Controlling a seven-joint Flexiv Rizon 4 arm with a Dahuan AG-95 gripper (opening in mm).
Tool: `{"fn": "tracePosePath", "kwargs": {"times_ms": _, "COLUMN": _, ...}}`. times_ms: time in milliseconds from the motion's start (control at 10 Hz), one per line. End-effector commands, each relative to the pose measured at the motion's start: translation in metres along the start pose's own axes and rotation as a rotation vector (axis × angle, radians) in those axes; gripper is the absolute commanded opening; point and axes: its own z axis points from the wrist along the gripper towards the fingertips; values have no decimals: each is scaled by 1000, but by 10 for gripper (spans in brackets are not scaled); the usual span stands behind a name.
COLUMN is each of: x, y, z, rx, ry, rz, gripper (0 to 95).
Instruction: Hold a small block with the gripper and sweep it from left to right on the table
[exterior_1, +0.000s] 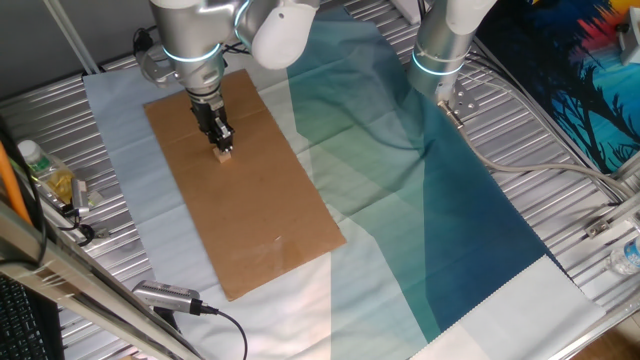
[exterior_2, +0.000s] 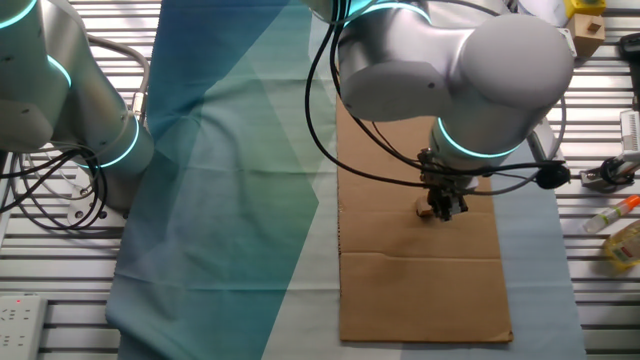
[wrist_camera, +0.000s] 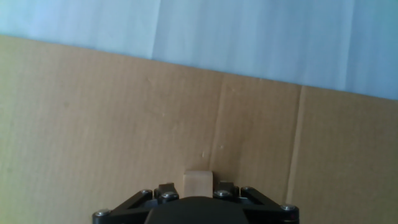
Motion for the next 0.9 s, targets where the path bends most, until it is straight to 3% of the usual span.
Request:
{"fn": "tracePosePath", "kwargs": {"times_ms": 100, "x": 1, "y": 1, "z": -1, "rx": -1, "ry": 1, "rz": 11, "gripper": 380}}
{"fn": "tracePosePath", "kwargs": {"times_ms": 900, "x": 1, "y": 1, "z": -1, "rx": 1, "ry": 14, "rz": 24, "gripper": 380}}
